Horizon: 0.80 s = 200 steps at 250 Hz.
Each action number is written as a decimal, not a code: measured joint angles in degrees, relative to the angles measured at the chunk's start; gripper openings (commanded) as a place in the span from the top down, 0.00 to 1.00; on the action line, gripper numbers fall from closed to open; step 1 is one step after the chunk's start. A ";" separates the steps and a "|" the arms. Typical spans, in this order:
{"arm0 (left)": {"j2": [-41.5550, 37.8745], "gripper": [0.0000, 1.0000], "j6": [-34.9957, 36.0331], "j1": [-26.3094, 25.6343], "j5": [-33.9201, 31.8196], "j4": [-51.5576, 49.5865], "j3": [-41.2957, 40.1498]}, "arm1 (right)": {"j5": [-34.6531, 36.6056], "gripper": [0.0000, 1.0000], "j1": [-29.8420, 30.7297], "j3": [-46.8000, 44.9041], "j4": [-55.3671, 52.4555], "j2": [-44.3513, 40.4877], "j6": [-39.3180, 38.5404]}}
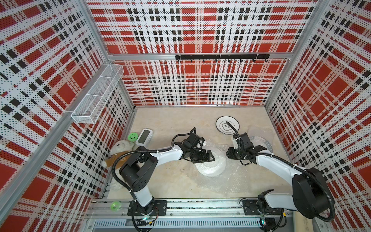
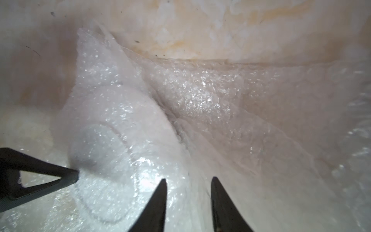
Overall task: Unpack dinner plates from bubble wrap
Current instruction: Unwrap the bubble wrap.
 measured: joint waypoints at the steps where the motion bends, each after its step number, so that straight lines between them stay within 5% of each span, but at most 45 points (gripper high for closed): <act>1: 0.00 0.08 0.00 0.00 0.02 0.00 0.00 | 0.09 0.52 0.04 0.09 -0.11 -0.04 -0.04; 76: 0.15 0.08 -0.57 0.00 2.05 1.66 -0.63 | -1.05 0.51 4.83 3.65 -1.75 -3.74 -1.90; 161: -5.62 0.08 -3.89 -0.07 3.02 2.05 -4.96 | -7.72 0.50 3.43 3.65 3.48 7.98 -1.81; 200: -12.37 0.07 -5.75 1.11 2.91 1.97 -9.46 | -10.10 0.38 -0.85 3.67 6.34 12.09 -0.79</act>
